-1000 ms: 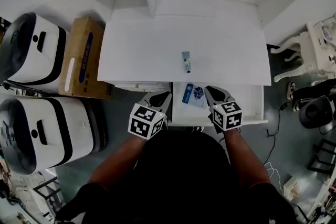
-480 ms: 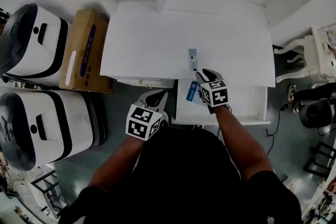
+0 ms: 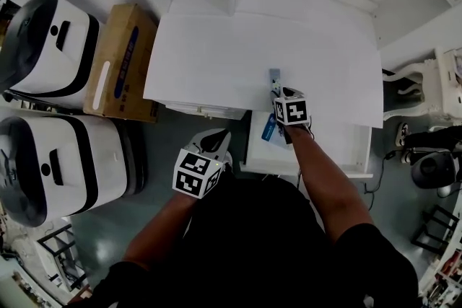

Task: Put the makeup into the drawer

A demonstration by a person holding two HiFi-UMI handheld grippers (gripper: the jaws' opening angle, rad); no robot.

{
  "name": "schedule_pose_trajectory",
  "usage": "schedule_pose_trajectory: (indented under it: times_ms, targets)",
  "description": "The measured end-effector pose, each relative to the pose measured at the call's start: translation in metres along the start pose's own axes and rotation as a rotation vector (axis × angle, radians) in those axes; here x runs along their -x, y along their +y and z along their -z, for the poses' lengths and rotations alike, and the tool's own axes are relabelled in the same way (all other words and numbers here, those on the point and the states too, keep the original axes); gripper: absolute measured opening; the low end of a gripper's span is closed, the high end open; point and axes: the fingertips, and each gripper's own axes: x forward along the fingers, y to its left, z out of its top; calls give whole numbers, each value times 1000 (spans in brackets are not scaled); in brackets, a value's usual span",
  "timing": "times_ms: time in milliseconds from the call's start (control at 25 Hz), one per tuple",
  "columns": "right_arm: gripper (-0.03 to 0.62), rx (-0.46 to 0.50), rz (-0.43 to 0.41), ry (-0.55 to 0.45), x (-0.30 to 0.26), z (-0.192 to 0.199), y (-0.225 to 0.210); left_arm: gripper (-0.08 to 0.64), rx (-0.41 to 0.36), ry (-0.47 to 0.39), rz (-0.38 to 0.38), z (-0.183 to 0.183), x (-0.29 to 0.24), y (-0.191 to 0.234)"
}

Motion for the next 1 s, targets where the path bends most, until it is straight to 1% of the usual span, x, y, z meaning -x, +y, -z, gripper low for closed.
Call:
schedule_pose_trajectory:
  times_ms: [160, 320, 360, 400, 560, 720, 1000]
  targets:
    - [161, -18, 14, 45, -9, 7, -2, 11, 26, -5, -21, 3, 6, 8]
    - [156, -26, 28, 52, -9, 10, -5, 11, 35, -7, -32, 4, 8, 11]
    - [145, -30, 27, 54, -9, 10, -6, 11, 36, -7, -33, 4, 9, 12]
    - [129, -42, 22, 57, -10, 10, -7, 11, 37, -7, -32, 4, 8, 12]
    - [118, -93, -25, 65, -9, 10, -10, 11, 29, -8, -20, 1, 5, 7]
    - [117, -77, -51, 58, -2, 13, -11, 11, 18, -8, -10, -3, 2, 1]
    - [117, -69, -101, 6, 35, 25, -9, 11, 14, -12, -9, -7, -4, -4]
